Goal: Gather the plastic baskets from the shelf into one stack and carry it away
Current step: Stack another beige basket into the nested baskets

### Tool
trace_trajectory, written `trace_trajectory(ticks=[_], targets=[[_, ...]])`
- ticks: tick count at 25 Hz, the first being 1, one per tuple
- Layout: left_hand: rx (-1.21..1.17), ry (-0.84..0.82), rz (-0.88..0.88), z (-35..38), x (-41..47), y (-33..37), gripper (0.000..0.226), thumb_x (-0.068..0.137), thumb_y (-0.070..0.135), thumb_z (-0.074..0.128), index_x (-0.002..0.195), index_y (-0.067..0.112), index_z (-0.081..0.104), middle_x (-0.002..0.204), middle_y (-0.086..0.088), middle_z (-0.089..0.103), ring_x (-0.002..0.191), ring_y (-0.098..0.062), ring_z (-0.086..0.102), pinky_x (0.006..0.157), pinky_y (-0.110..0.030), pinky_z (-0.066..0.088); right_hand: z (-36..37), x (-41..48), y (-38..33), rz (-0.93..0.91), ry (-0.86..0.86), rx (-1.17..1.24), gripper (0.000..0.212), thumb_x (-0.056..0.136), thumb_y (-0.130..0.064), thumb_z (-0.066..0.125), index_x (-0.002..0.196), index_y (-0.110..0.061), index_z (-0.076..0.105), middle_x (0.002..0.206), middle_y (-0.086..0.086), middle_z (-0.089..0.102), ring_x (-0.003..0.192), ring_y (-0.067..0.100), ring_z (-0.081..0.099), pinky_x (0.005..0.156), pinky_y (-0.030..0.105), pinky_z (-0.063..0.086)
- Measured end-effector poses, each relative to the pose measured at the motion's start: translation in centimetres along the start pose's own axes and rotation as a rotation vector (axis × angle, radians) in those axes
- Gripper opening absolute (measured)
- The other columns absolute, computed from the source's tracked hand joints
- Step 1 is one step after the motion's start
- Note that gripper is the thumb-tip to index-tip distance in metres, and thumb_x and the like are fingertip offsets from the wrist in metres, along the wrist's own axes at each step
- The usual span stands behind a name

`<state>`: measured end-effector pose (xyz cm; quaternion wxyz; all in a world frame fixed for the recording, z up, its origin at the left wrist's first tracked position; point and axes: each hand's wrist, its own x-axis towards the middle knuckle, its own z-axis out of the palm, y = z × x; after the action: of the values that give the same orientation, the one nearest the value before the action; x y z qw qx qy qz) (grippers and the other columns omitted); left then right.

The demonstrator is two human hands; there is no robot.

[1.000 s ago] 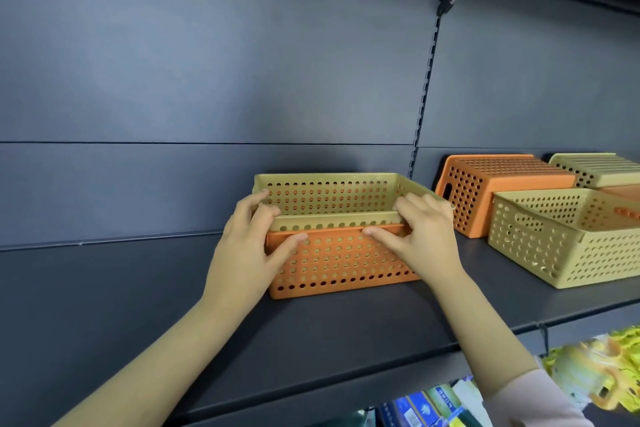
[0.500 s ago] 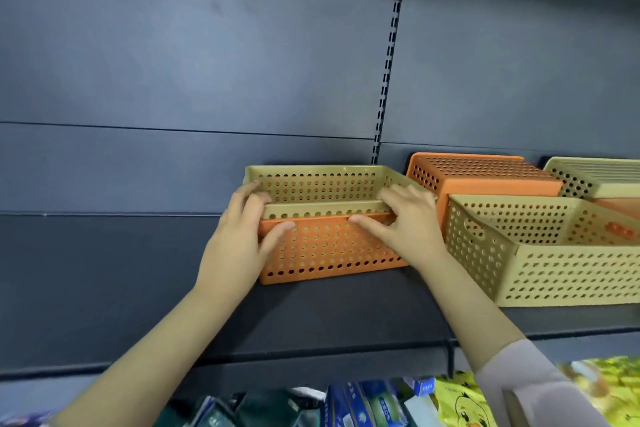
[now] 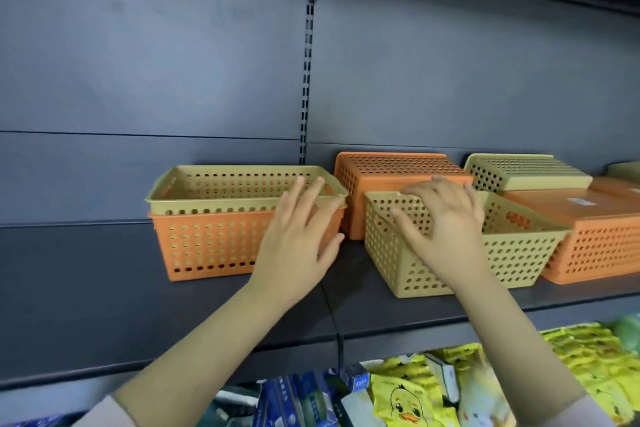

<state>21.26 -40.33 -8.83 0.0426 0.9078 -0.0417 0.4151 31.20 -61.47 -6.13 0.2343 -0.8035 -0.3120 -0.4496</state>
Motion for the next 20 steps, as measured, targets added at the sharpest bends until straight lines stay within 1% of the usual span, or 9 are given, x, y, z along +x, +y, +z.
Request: trace_trajectory(ticks=[3,6,8,10,13,15,17,18,20], targets=[[-0.155,-0.113,0.028,2.2,1.3,3.4,0.064,0.094,0.059,0.041,0.151,0.031,0.035,0.165,-0.005,0.019,0.153,-0.027,0.008,0.118,-0.045,0.018,-1.6,-2.9,4.4,0.144,-0.089,-0.019,0.054,0.088,-0.065,0.039,0.113,-0.026,0.067,0.119,-0.003,0.065,0.127,0.025,0.050,0.115,0.052,0.016],[-0.290,-0.256,0.034,4.2,2.0,6.2,0.074,0.090,0.063,0.048,0.154,0.040,0.019,0.168,0.003,-0.001,0.153,-0.022,0.001,0.119,-0.041,0.014,-2.7,-4.9,7.1,0.109,-0.165,0.014,0.062,0.087,-0.070,0.039,0.113,-0.022,0.069,0.107,-0.003,0.068,0.110,0.026,0.058,0.108,0.042,0.026],[-0.398,-0.283,0.016,5.3,2.2,7.1,0.074,0.086,0.060,0.059,0.149,0.037,0.029,0.167,0.005,-0.004,0.153,-0.021,0.009,0.119,-0.040,0.020,-3.8,-5.4,8.1,0.067,-0.192,0.095,0.059,0.083,-0.068,0.051,0.112,-0.021,0.070,0.101,-0.010,0.066,0.100,0.023,0.061,0.096,0.035,0.033],[-0.483,-0.273,0.006,6.0,2.2,7.3,0.059,0.083,0.051,0.068,0.129,0.028,0.040,0.167,0.005,-0.002,0.149,-0.021,0.021,0.112,-0.032,0.030,-4.9,-5.7,9.5,0.052,-0.195,0.060,0.058,0.077,-0.065,0.060,0.111,-0.019,0.071,0.099,-0.010,0.067,0.099,0.023,0.062,0.093,0.035,0.037],[-0.542,-0.284,0.010,6.4,2.4,7.3,0.050,0.083,0.041,0.072,0.110,0.028,0.033,0.166,0.003,0.000,0.147,-0.019,0.024,0.106,-0.021,0.026,-6.0,-6.1,11.6,0.101,-0.165,-0.113,0.062,0.069,-0.067,0.062,0.106,-0.017,0.069,0.091,-0.002,0.068,0.099,0.031,0.059,0.088,0.035,0.028],[-0.569,-0.279,0.026,6.0,2.9,7.4,0.048,0.083,0.040,0.072,0.109,0.026,0.034,0.165,0.004,0.000,0.147,-0.015,0.021,0.107,-0.018,0.022,-6.7,-5.8,11.9,0.100,-0.129,-0.094,0.060,0.069,-0.065,0.057,0.100,-0.014,0.067,0.084,-0.006,0.057,0.087,0.028,0.053,0.079,0.033,0.023],[-0.590,-0.249,0.034,4.9,3.8,7.3,0.048,0.083,0.040,0.072,0.110,0.025,0.034,0.166,0.005,0.001,0.144,-0.007,0.018,0.106,-0.011,0.018,-7.6,-4.6,11.2,0.065,-0.083,-0.070,0.058,0.072,-0.063,0.057,0.099,-0.013,0.066,0.084,-0.009,0.050,0.086,0.022,0.044,0.078,0.031,0.021],[-0.591,-0.229,0.043,3.9,4.3,7.2,0.048,0.083,0.039,0.071,0.111,0.027,0.034,0.166,0.005,0.001,0.142,-0.004,0.015,0.106,-0.009,0.015,-8.2,-3.7,10.8,0.049,-0.057,-0.061,0.058,0.072,-0.064,0.059,0.100,-0.014,0.066,0.085,-0.008,0.050,0.088,0.019,0.040,0.080,0.030,0.021],[-0.580,-0.188,0.057,1.7,5.5,6.8,0.048,0.083,0.038,0.071,0.111,0.029,0.033,0.166,0.006,0.001,0.140,0.001,0.011,0.110,-0.015,0.013,-9.3,-1.7,9.8,0.013,0.009,-0.064,0.056,0.073,-0.064,0.062,0.102,-0.016,0.066,0.086,-0.006,0.055,0.091,0.017,0.039,0.081,0.028,0.020]])
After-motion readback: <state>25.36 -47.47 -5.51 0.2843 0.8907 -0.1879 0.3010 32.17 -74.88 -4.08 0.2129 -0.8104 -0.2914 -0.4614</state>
